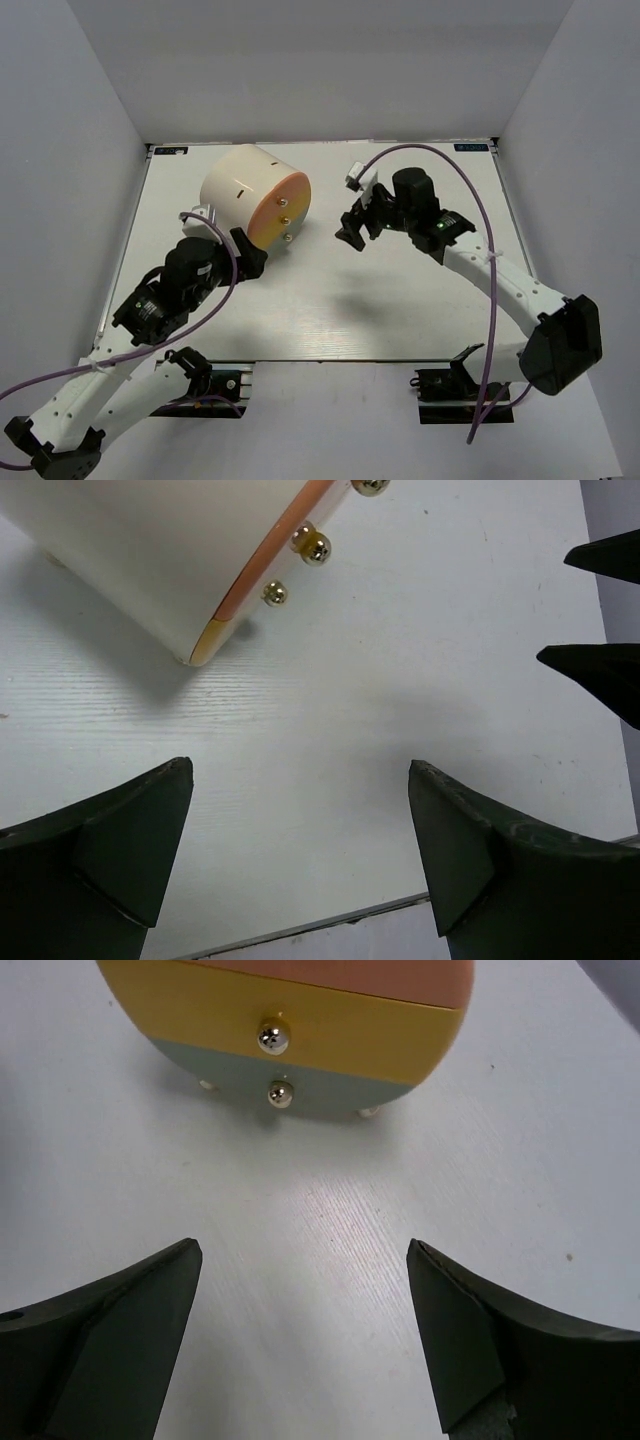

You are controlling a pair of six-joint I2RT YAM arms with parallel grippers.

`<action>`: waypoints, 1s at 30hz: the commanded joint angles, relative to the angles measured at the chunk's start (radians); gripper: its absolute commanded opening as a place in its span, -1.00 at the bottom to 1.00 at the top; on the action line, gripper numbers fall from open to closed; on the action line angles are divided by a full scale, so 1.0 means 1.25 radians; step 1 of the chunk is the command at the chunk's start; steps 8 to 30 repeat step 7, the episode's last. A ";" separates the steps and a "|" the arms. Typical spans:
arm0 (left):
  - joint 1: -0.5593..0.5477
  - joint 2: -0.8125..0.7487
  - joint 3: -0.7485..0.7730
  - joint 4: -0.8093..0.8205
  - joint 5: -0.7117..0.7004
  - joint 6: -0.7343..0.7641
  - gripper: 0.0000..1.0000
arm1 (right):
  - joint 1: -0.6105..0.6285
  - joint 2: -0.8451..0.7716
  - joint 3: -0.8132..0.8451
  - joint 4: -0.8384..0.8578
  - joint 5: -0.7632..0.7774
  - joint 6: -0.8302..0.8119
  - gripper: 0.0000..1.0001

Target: Organize the makeup

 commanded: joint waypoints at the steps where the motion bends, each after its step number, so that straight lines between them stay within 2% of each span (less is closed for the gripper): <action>1: -0.003 -0.006 0.014 0.048 0.027 0.009 0.96 | -0.002 -0.047 0.013 -0.021 0.082 0.139 0.78; 7: -0.003 -0.004 0.008 0.065 0.043 0.004 0.96 | -0.015 -0.106 -0.050 0.012 0.128 0.142 0.78; 30: -0.003 -0.004 0.008 0.065 0.043 0.004 0.96 | -0.015 -0.106 -0.050 0.012 0.128 0.142 0.78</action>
